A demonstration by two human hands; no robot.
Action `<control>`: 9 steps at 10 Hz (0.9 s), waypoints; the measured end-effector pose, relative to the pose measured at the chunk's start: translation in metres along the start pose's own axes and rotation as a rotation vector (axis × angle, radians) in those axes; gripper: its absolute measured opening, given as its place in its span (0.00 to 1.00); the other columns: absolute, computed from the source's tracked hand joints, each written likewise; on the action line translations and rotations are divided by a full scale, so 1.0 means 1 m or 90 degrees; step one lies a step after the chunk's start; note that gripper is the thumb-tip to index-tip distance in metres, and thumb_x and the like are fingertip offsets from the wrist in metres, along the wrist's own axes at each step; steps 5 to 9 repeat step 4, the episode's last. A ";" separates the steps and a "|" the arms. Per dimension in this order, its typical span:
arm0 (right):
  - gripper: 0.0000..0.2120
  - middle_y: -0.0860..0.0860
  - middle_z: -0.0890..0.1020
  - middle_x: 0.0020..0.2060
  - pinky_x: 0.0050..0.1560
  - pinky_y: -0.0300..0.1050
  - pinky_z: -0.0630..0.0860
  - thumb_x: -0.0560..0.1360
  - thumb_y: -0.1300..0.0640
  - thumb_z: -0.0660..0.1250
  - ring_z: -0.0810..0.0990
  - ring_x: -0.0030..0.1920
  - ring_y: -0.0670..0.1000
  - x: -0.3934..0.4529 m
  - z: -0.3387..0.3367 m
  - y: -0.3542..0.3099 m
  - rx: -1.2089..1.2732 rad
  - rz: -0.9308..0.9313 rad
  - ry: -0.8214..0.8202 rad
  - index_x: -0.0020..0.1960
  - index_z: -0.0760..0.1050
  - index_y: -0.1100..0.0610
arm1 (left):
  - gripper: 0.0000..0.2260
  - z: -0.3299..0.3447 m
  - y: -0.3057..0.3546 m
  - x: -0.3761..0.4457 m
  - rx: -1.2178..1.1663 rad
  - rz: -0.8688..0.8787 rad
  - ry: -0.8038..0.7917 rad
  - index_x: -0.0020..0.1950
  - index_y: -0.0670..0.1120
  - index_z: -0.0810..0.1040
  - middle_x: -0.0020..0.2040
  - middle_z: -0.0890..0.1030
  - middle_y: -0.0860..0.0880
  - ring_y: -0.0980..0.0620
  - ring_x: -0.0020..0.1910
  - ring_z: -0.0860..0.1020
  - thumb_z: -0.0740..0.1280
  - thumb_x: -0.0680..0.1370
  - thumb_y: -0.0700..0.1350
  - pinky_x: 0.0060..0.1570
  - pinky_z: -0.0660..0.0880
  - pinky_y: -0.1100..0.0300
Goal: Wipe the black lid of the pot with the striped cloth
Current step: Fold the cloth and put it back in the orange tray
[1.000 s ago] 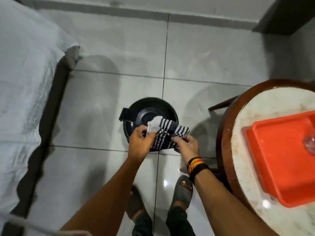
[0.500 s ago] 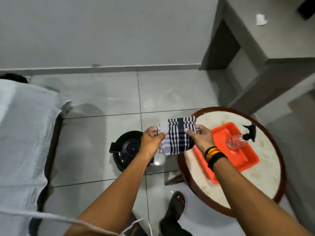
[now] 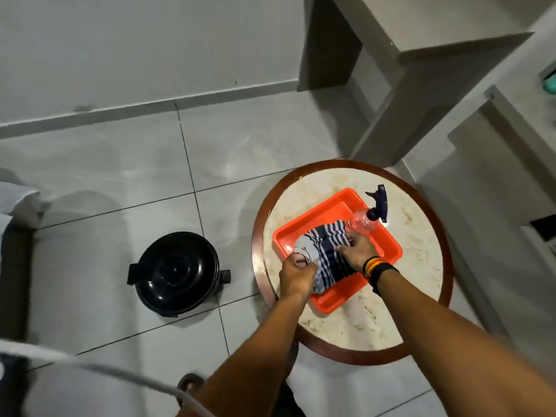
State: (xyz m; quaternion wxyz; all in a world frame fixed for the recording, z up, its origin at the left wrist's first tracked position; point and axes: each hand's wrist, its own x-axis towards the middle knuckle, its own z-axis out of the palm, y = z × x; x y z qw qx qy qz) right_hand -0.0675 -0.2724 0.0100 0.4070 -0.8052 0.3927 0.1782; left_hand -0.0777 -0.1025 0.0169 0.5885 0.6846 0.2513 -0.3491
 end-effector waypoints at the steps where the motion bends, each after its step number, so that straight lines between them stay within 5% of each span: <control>1: 0.18 0.59 0.84 0.59 0.63 0.50 0.78 0.76 0.63 0.69 0.82 0.60 0.59 0.014 0.022 0.003 -0.023 -0.027 -0.032 0.65 0.77 0.58 | 0.09 -0.005 -0.010 0.007 0.128 0.038 0.014 0.59 0.45 0.81 0.53 0.85 0.49 0.46 0.53 0.84 0.71 0.81 0.48 0.56 0.81 0.52; 2: 0.23 0.59 0.82 0.63 0.65 0.52 0.76 0.76 0.60 0.66 0.80 0.64 0.61 0.018 0.035 0.007 -0.168 -0.103 0.002 0.71 0.72 0.55 | 0.11 -0.010 -0.011 0.000 0.383 0.185 0.125 0.60 0.46 0.81 0.54 0.85 0.49 0.51 0.49 0.82 0.63 0.85 0.50 0.50 0.80 0.57; 3: 0.27 0.60 0.66 0.78 0.78 0.54 0.63 0.81 0.56 0.59 0.65 0.78 0.59 0.000 0.046 0.006 -0.349 -0.246 0.045 0.79 0.60 0.59 | 0.23 -0.020 -0.007 0.002 0.608 0.389 0.134 0.78 0.45 0.69 0.76 0.74 0.42 0.43 0.72 0.75 0.53 0.86 0.52 0.69 0.76 0.48; 4: 0.28 0.57 0.51 0.83 0.80 0.63 0.56 0.85 0.49 0.44 0.49 0.83 0.58 -0.037 0.046 -0.016 -0.450 -0.401 0.153 0.82 0.50 0.58 | 0.28 -0.037 0.012 0.011 0.719 0.593 0.153 0.85 0.42 0.54 0.86 0.51 0.42 0.42 0.85 0.50 0.46 0.85 0.50 0.83 0.55 0.43; 9: 0.28 0.57 0.51 0.83 0.80 0.63 0.56 0.85 0.49 0.44 0.49 0.83 0.58 -0.037 0.046 -0.016 -0.450 -0.401 0.153 0.82 0.50 0.58 | 0.28 -0.037 0.012 0.011 0.719 0.593 0.153 0.85 0.42 0.54 0.86 0.51 0.42 0.42 0.85 0.50 0.46 0.85 0.50 0.83 0.55 0.43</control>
